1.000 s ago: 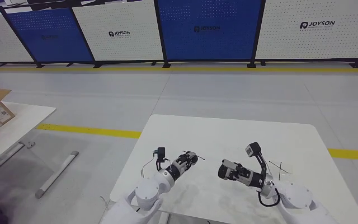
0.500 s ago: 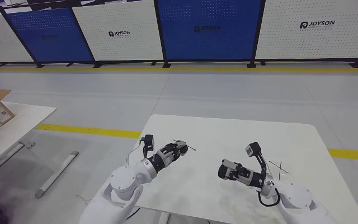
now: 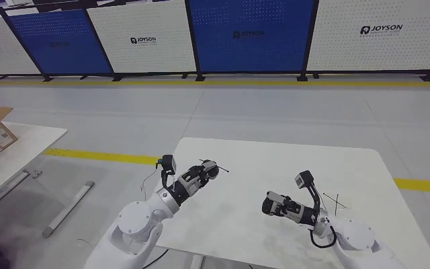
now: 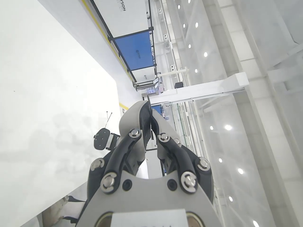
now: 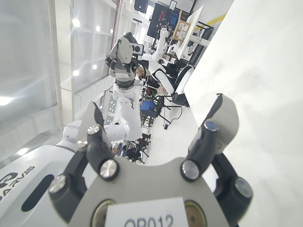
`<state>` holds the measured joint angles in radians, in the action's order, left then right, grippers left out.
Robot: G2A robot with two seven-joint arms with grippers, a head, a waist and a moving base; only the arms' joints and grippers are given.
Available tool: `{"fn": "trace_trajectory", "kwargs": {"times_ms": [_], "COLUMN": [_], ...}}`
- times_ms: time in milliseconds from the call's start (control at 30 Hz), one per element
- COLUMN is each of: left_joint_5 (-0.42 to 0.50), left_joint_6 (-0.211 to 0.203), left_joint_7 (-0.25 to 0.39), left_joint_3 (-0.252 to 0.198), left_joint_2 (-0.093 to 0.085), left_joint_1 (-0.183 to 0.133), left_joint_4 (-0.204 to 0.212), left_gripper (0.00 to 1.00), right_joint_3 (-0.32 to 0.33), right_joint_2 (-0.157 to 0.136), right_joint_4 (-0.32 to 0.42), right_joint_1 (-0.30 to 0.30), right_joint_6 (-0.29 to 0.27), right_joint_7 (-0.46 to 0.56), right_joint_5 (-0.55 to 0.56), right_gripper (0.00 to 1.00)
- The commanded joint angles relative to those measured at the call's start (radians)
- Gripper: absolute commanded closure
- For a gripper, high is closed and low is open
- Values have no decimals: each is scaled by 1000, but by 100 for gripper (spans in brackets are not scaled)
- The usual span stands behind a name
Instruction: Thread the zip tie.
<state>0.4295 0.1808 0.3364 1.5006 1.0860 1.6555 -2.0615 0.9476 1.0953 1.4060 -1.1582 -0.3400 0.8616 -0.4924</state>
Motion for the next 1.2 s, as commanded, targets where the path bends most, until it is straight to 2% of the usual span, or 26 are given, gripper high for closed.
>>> {"fn": "trace_trajectory", "kwargs": {"times_ms": [0,133,267,333,400,733,800,900,933,1167], "left_joint_5": [0,35,155,197,201,203,240,293,268,268], "left_joint_6": [0,-20,-71,-73,-69,-70,-75,-89,-96,-96], "left_joint_7": [0,-8,26,48,30,29,25,10,-19,-19], "left_joint_3": [0,5,54,85,110,108,99,116,126,126], "left_joint_2": [0,3,5,4,4,5,8,11,11,11], "left_joint_1": [0,-5,16,32,46,45,38,32,33,33], "left_joint_4": [0,-10,-51,-68,-83,-83,-84,-89,-90,-90], "left_gripper": [100,100,100,100,100,100,100,100,100,100], "right_joint_3": [0,0,0,0,0,0,0,0,0,0], "right_joint_2": [0,0,0,0,0,0,0,0,0,0], "right_joint_4": [0,0,0,0,0,0,0,0,0,0], "right_joint_1": [0,0,0,0,0,0,0,0,0,0], "right_joint_6": [0,0,0,0,0,0,0,0,0,0], "right_joint_7": [0,0,0,0,0,0,0,0,0,0], "right_joint_5": [0,0,0,0,0,0,0,0,0,0], "right_gripper": [0,0,0,0,0,0,0,0,0,0]}}
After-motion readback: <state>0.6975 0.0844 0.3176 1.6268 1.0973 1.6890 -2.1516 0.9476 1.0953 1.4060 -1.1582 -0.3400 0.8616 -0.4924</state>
